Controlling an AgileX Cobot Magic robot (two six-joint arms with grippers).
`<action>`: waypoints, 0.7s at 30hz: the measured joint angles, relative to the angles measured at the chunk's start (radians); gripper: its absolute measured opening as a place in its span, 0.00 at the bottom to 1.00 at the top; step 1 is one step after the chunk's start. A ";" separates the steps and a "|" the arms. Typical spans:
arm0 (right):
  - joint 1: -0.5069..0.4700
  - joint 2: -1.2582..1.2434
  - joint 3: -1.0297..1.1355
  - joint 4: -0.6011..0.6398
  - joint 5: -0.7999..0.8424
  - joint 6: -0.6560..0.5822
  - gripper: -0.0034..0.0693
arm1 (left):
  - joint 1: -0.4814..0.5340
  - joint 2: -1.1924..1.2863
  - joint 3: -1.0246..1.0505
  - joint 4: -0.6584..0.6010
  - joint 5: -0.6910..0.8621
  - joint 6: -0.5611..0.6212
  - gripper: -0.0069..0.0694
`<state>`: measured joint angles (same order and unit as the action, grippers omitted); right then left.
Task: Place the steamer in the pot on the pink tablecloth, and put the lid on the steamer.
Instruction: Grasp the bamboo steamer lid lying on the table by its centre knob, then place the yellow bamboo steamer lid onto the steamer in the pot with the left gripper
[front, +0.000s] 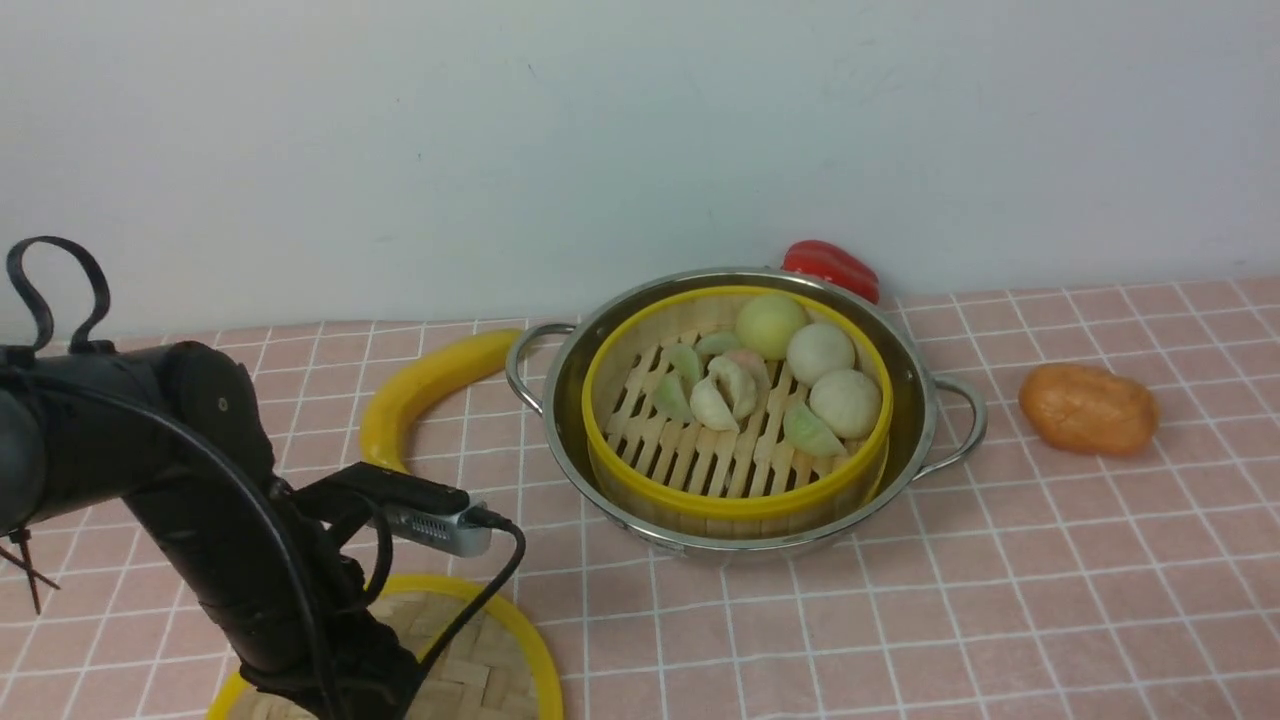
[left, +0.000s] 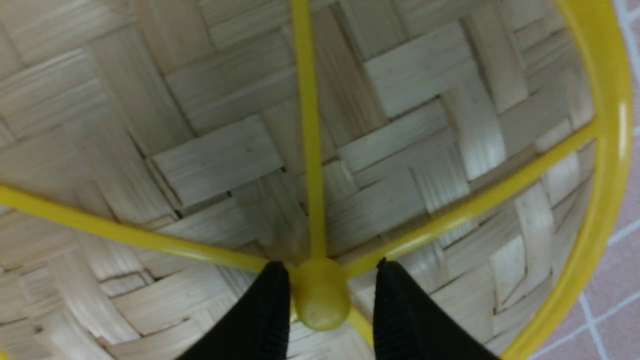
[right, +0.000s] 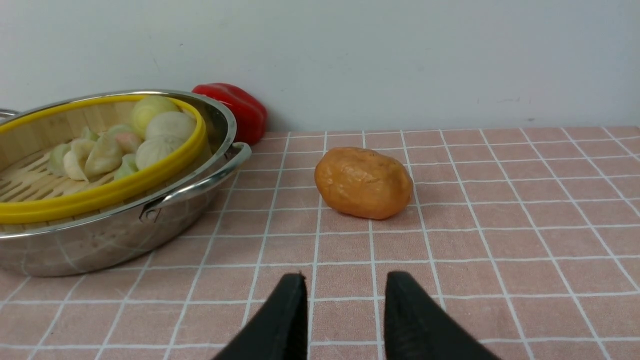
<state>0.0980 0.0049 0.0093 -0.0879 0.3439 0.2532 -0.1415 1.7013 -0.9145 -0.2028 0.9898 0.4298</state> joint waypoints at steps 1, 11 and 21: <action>0.000 0.000 0.000 0.000 0.000 0.000 0.38 | 0.000 0.000 0.000 0.000 0.000 -0.005 0.41; 0.000 0.000 0.000 0.000 0.000 0.000 0.38 | -0.006 0.023 -0.015 0.024 0.020 -0.102 0.24; 0.000 0.000 0.000 0.000 0.000 0.000 0.38 | -0.008 -0.089 -0.143 0.269 0.203 -0.109 0.24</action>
<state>0.0980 0.0049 0.0093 -0.0879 0.3439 0.2532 -0.1496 1.6124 -1.0579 0.0664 1.1927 0.3212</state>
